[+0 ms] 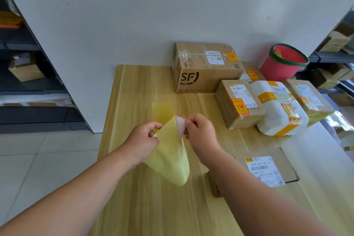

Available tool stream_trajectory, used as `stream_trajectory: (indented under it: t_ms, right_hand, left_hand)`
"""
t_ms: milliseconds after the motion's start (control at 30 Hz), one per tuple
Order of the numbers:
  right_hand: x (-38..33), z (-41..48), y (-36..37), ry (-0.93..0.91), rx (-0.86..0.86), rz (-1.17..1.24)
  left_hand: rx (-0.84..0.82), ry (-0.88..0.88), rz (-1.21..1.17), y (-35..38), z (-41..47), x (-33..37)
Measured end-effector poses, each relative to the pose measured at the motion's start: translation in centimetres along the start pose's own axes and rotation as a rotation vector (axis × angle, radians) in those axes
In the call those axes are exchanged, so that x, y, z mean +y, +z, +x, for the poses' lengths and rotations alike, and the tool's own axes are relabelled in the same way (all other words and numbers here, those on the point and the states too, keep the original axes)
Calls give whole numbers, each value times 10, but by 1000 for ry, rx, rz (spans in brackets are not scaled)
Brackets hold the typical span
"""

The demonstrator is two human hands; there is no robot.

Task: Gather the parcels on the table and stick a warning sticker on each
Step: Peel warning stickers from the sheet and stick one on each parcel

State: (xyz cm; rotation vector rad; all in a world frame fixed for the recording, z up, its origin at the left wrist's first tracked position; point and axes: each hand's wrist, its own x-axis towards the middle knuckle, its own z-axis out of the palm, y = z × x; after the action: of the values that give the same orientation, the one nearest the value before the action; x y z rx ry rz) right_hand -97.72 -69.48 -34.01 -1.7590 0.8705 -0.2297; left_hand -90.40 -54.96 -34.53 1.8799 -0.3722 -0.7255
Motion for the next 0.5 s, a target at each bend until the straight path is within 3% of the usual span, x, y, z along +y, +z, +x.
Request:
stream_trajectory:
  t_ms: [100,333,500]
  right_hand:
    - [1,9,-9,108,54,118]
    - [0,21,-44,153,241,187]
    - [-2,11,-53,108,254,128]
  left_hand:
    - [27,-88,-43,-3,1,-5]
    - [167,-319,-148,-11,7,-26]
    - [176,-463,-14,-4,10,-39]
